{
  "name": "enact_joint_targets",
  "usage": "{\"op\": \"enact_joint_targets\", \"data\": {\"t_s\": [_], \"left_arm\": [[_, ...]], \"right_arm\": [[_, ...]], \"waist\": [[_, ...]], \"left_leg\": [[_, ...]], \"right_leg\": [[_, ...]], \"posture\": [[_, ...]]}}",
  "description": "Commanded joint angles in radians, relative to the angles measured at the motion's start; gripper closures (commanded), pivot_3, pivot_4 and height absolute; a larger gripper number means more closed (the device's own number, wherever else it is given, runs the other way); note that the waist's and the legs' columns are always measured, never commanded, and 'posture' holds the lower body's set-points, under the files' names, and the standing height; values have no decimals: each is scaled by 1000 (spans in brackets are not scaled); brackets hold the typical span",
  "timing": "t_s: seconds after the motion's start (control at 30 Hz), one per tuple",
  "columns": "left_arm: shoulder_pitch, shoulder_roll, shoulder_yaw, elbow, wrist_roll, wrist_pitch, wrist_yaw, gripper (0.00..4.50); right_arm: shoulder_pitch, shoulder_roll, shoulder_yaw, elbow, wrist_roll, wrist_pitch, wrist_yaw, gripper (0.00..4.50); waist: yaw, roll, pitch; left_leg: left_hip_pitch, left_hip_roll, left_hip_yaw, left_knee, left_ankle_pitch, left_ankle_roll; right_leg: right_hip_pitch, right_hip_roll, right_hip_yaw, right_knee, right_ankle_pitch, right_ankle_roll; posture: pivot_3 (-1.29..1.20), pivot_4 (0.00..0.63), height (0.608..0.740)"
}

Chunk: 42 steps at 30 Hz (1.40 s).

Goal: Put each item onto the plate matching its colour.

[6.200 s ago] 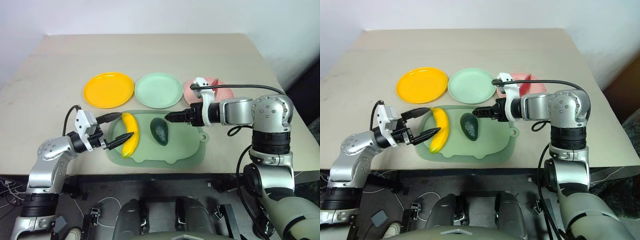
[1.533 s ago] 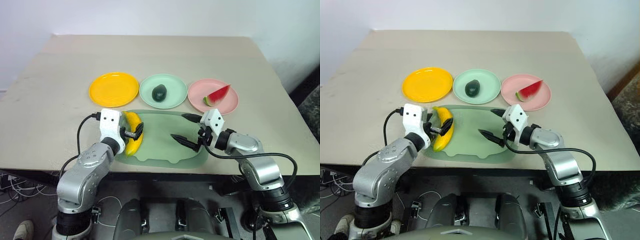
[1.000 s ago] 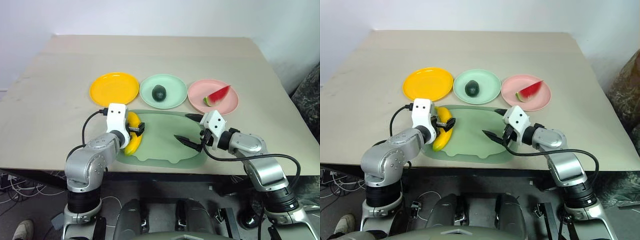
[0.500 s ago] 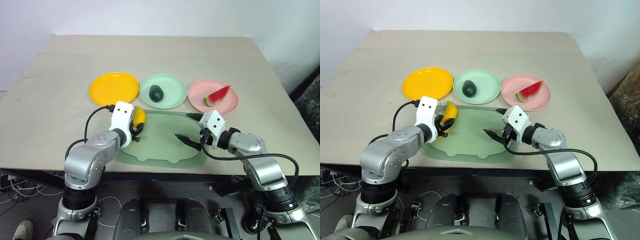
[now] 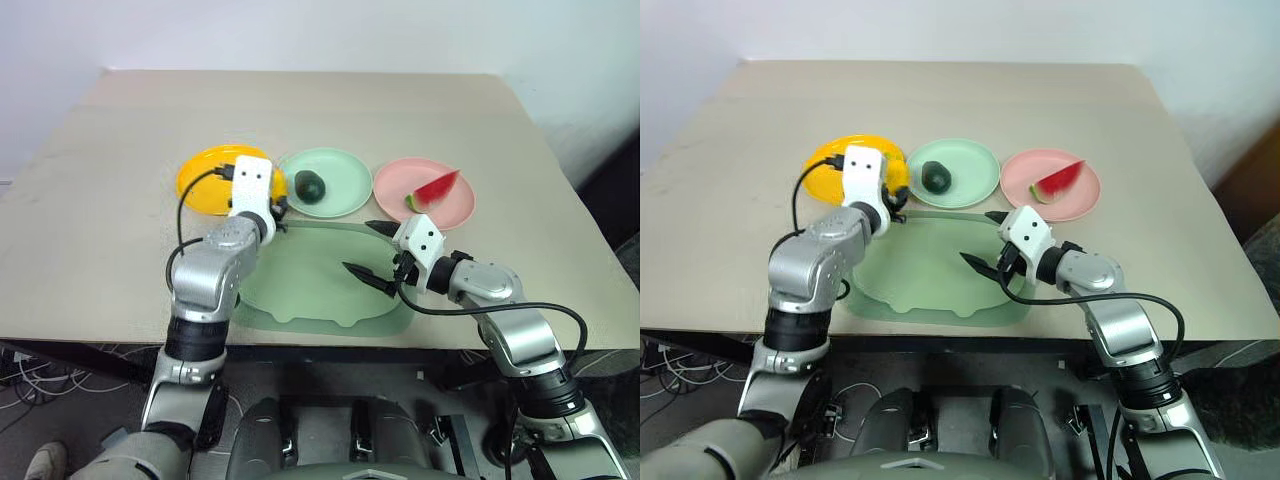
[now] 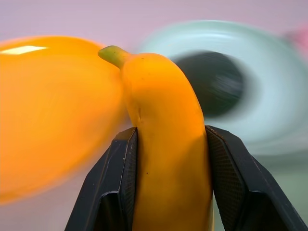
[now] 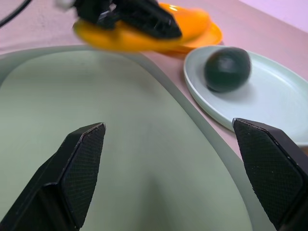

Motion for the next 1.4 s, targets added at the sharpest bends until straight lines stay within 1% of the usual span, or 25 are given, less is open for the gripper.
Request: {"op": "enact_joint_targets", "data": {"t_s": [0.03,0.07,0.13,0.33,0.43,0.67,0.87,0.93,1.0,1.03,1.1,1.13,1.2,1.3,1.4], "left_arm": [[-80,12,46,61,33,-52,18,2726],[-94,17,50,78,38,-60,18,2726],[-144,24,102,132,31,-69,30,2726],[-290,73,236,404,9,-170,46,2726],[-336,99,242,538,30,-259,39,2726],[-413,128,267,831,23,-439,25,2726],[-457,138,273,993,6,-540,-8,2726],[-464,139,264,1009,8,-558,-25,2002],[-468,139,255,1015,14,-570,-31,1454],[-468,139,255,1015,14,-574,-29,1067],[-463,140,244,998,20,-583,-37,354],[-458,140,233,983,28,-588,-45,73],[-417,132,174,899,64,-616,-83,27],[-318,111,135,710,56,-682,-154,27],[-170,115,103,499,-2,-738,-324,27]], "right_arm": [[-27,9,-9,-8,10,-9,-4,0],[-30,10,-9,-6,10,-9,-4,0],[-40,11,-9,-1,10,-8,-3,0],[-54,14,-9,18,7,-13,-5,0],[-60,14,-8,18,9,-14,-1,0],[-77,15,-2,34,4,-21,3,0],[-87,7,-6,39,3,-22,9,0],[-88,5,-7,41,2,-23,10,0],[-89,4,-9,42,2,-23,11,0],[-90,3,-10,42,2,-22,11,0],[-91,3,-10,43,0,-22,9,0],[-92,3,-11,43,-1,-24,8,0],[-93,5,-16,41,3,-23,5,0],[-90,9,-24,34,10,-20,-1,0],[-78,13,-31,26,16,-19,-12,0]], "waist": [[1,0,0],[1,0,0],[3,0,0],[1,0,0],[2,-1,0],[1,-1,0],[-1,-1,1],[0,-1,1],[-1,-1,1],[-2,-1,1],[-2,-1,1],[-2,-1,1],[-2,-1,1],[-2,-1,1],[-4,-1,0]], "left_leg": [[0,0,0,0,0,0],[0,0,0,0,0,0],[0,0,0,0,0,0],[0,0,0,0,0,0],[0,0,0,0,0,0],[-1,0,1,1,0,0],[0,0,1,0,0,0],[-1,0,1,1,0,0],[-1,0,1,1,0,0],[-1,0,1,1,0,0],[-1,0,1,1,0,0],[-1,0,2,1,0,0],[-1,0,2,1,0,0],[-1,0,2,1,0,0],[-1,0,2,1,0,0]], "right_leg": [[0,0,0,0,0,0],[0,0,0,0,0,0],[0,0,0,0,0,0],[0,0,0,0,0,0],[0,0,0,0,0,0],[0,0,-1,0,0,0],[0,0,-1,0,0,0],[0,0,-1,0,0,0],[0,0,-1,0,0,0],[-1,0,-1,0,0,0],[-1,0,-1,0,0,0],[-1,0,-1,0,0,0],[-1,0,-1,0,0,0],[-1,0,0,0,0,1],[-1,0,0,1,0,0]], "posture": [[0,150,695],[0,150,695],[0,150,695],[0,150,695],[0,150,695],[0,150,695],[0,150,695],[0,150,695],[0,150,695],[0,150,695],[0,150,695],[0,150,695],[0,150,695],[0,150,695],[0,150,695]]}}
